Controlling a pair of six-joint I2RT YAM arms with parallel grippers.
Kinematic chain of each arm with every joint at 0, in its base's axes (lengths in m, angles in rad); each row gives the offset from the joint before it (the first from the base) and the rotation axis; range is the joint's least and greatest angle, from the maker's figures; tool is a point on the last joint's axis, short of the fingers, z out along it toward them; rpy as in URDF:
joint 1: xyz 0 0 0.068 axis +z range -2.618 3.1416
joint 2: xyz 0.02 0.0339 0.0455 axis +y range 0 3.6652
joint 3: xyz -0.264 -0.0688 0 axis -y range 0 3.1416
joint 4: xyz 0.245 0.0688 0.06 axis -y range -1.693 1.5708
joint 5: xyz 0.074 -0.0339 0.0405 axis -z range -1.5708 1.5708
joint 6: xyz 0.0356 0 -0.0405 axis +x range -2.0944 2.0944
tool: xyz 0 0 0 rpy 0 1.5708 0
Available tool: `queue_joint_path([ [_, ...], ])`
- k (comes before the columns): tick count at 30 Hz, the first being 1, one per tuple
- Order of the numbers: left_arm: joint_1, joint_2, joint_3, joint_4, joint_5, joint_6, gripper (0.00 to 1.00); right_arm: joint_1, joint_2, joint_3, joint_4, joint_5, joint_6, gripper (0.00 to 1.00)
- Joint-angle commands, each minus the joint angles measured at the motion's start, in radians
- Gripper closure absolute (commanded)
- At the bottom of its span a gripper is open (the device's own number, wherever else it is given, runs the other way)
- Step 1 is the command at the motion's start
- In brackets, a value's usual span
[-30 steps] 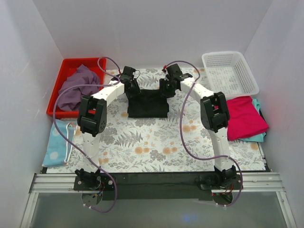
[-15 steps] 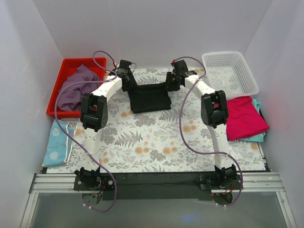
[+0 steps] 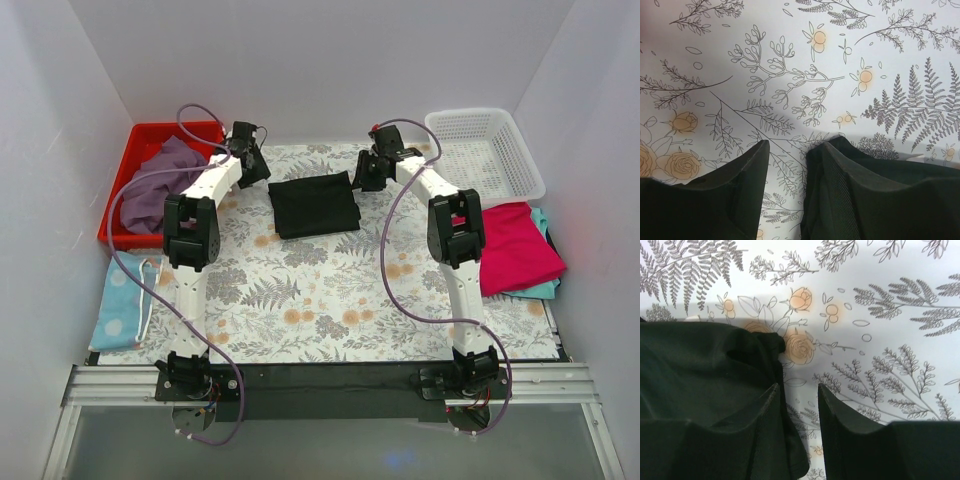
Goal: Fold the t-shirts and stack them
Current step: Fold the tshirt
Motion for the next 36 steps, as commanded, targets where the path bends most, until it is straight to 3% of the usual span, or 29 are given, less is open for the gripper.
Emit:
queue_joint_path([
  [1, -0.005, -0.103, -0.041, -0.003, -0.008, 0.032, 0.52, 0.008, -0.130, -0.042, 0.022, -0.017, -0.028, 0.53],
  [2, -0.003, -0.117, -0.052, -0.003, -0.003, 0.031, 0.52, 0.008, -0.139, -0.068, 0.022, -0.024, -0.037, 0.52],
  [3, -0.002, -0.128, -0.063, -0.002, 0.011, 0.029, 0.51, 0.008, -0.148, -0.082, 0.022, -0.028, -0.057, 0.36],
  [4, 0.000, -0.152, -0.075, -0.002, 0.014, 0.028, 0.50, 0.008, -0.162, -0.096, 0.022, -0.037, -0.067, 0.29],
  [8, 0.014, -0.200, -0.132, -0.011, 0.035, -0.003, 0.47, 0.006, -0.165, -0.125, 0.018, -0.077, -0.106, 0.20],
  [22, 0.049, -0.336, -0.382, -0.008, 0.107, -0.081, 0.46, 0.020, -0.115, -0.234, 0.032, -0.228, -0.154, 0.22],
  [36, 0.048, -0.206, -0.397, -0.109, 0.150, -0.169, 0.49, 0.046, 0.002, -0.240, 0.045, -0.300, -0.120, 0.31],
])
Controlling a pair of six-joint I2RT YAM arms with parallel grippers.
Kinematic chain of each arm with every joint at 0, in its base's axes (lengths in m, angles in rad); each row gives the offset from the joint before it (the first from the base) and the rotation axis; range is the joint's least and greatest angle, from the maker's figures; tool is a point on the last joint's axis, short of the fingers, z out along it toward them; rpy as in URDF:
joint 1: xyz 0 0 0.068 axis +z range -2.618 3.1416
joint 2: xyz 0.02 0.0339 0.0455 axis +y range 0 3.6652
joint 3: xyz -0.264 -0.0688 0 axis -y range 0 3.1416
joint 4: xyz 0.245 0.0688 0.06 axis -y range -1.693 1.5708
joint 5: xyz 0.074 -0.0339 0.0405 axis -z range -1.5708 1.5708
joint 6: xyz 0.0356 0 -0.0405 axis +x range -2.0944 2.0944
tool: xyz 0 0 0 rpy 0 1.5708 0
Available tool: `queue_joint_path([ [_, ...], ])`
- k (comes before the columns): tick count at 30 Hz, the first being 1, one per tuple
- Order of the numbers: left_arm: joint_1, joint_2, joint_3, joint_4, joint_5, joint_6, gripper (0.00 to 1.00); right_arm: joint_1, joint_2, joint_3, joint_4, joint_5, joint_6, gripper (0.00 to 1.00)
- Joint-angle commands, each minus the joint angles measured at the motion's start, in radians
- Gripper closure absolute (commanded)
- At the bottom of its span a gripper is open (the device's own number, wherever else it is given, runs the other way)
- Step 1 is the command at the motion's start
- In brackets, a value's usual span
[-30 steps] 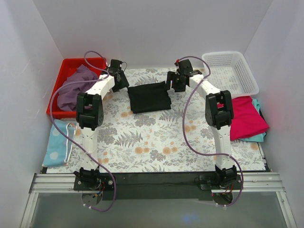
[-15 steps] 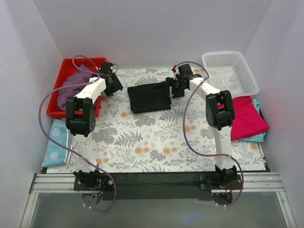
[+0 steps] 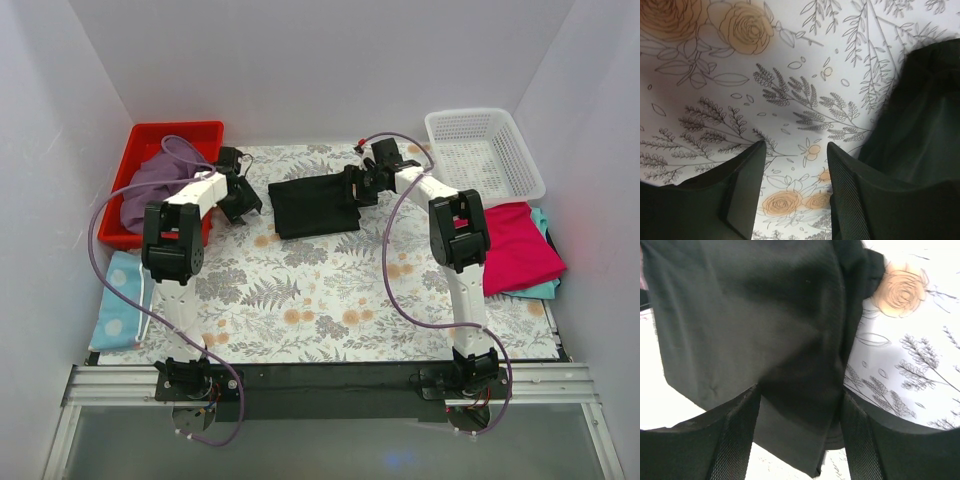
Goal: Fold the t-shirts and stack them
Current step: Fold the tshirt, then neatly place the folded tshirt to the corner
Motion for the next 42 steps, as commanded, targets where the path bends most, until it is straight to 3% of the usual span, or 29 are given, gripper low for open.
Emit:
queue_joint_path([
  [1, -0.006, 0.041, 0.030, -0.063, 0.027, -0.033, 0.50, 0.023, 0.093, -0.018, -0.048, -0.004, 0.007, 0.30],
  [8, -0.033, 0.060, 0.009, -0.083, 0.082, -0.019, 0.52, 0.026, 0.127, -0.020, -0.047, -0.039, 0.021, 0.29],
  [11, -0.050, 0.066, 0.004, -0.086, 0.092, -0.015, 0.53, 0.029, 0.133, -0.018, -0.047, -0.049, 0.019, 0.36],
  [15, -0.056, 0.054, -0.005, -0.082, 0.092, -0.010, 0.53, 0.028, 0.150, -0.012, -0.054, -0.035, 0.041, 0.81],
  [18, -0.056, 0.043, -0.007, -0.083, 0.090, -0.001, 0.54, 0.028, 0.153, -0.011, -0.057, -0.047, 0.044, 0.99],
  [26, -0.056, -0.014, -0.030, -0.091, 0.047, 0.024, 0.54, 0.023, 0.029, -0.135, -0.113, 0.077, -0.013, 0.99],
  [35, -0.056, -0.066, -0.053, -0.080, 0.049, 0.048, 0.54, -0.001, -0.366, -0.546, -0.174, 0.303, -0.079, 0.99],
  [42, -0.056, -0.060, -0.031, -0.069, 0.067, 0.065, 0.55, -0.069, -0.682, -0.738, -0.254, 0.516, -0.068, 0.99],
])
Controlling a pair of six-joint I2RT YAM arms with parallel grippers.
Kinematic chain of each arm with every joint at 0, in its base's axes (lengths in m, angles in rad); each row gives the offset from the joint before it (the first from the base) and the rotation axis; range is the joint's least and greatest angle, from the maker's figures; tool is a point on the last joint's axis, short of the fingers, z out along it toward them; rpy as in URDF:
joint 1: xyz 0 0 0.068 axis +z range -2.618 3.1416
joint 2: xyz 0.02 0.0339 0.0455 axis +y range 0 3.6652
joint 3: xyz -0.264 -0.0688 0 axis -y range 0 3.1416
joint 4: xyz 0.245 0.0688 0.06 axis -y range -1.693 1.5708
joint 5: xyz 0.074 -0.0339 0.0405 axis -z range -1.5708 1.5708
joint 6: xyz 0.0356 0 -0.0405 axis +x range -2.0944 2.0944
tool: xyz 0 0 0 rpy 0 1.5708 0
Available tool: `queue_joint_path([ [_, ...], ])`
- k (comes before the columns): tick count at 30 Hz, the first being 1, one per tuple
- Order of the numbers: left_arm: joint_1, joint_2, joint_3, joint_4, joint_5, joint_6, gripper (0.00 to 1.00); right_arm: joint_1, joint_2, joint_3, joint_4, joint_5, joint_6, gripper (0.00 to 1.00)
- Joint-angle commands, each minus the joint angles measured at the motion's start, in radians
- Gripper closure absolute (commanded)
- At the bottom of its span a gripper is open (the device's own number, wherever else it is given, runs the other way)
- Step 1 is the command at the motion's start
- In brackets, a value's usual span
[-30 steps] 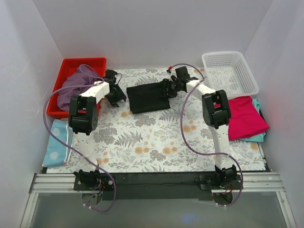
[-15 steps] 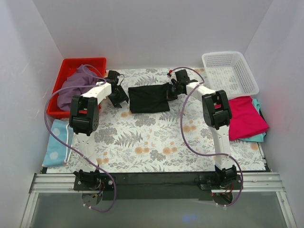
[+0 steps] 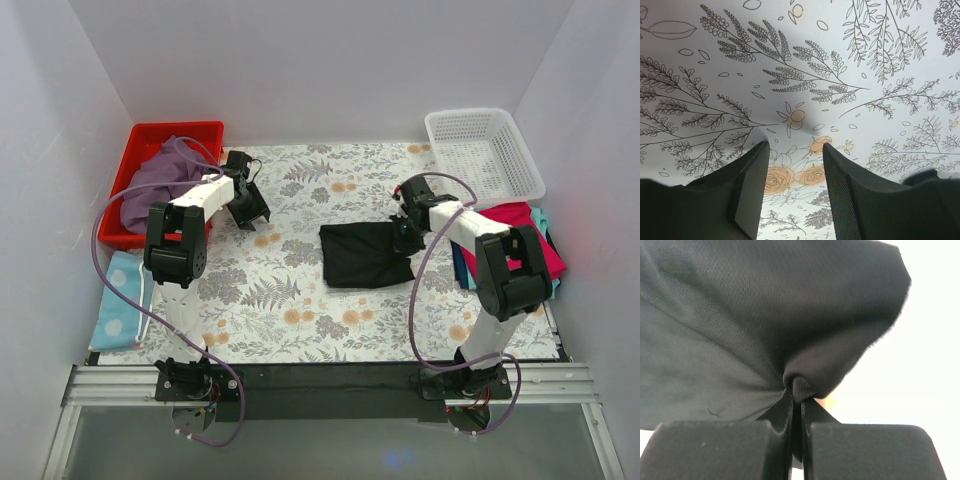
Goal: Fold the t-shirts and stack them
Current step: Neatly place the folded tshirt to the corner
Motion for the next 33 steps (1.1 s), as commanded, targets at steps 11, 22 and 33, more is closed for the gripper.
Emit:
queue_joint_path([
  [11, -0.004, -0.010, 0.018, -0.020, 0.056, 0.027, 0.56, -0.301, -0.339, -0.071, -0.168, 0.417, -0.081, 0.99],
  [22, -0.004, -0.002, 0.014, -0.015, 0.066, 0.037, 0.57, -0.429, -0.435, 0.030, -0.193, 0.708, -0.046, 0.99],
  [33, -0.004, 0.015, 0.026, -0.022, 0.090, 0.035, 0.57, -0.524, -0.393, 0.049, -0.173, 0.822, -0.006, 0.99],
])
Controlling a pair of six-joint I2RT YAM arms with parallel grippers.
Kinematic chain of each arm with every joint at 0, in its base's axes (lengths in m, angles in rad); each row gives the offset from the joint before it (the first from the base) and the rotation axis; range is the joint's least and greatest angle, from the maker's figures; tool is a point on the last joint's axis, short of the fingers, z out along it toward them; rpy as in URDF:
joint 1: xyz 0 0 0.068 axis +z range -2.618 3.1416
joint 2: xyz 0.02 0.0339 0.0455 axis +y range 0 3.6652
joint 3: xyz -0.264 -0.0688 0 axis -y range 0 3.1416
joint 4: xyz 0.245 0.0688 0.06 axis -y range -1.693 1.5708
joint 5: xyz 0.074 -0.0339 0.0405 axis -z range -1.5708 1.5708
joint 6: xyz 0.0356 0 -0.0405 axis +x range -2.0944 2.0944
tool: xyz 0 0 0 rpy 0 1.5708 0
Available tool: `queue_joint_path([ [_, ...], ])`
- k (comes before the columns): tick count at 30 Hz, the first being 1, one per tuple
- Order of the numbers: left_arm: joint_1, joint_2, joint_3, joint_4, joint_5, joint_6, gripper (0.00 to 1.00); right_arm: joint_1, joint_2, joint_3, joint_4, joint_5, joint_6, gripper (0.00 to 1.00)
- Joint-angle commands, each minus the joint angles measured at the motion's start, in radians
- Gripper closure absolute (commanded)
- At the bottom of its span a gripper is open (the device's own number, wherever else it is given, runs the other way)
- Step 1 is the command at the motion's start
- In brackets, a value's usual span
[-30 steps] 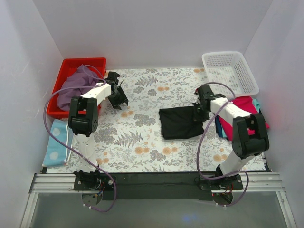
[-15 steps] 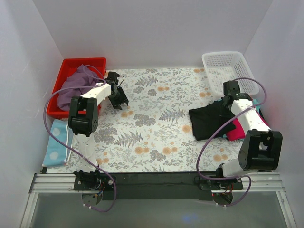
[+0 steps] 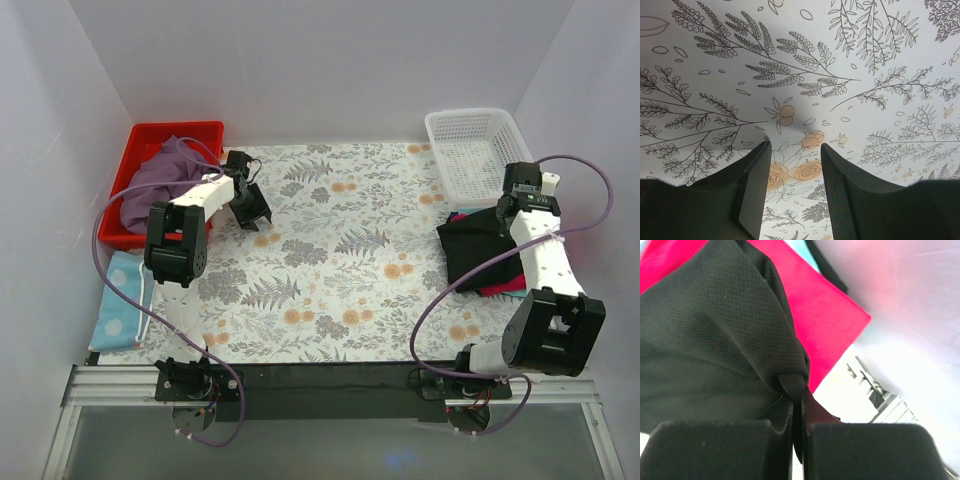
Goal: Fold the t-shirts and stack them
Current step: Neatly place the folded tshirt to the corner
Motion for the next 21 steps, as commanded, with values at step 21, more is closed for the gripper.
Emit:
queue_joint_path([
  [21, -0.004, 0.008, -0.004, -0.007, 0.031, 0.015, 0.57, -0.230, 0.219, 0.144, 0.021, 0.073, 0.068, 0.93],
])
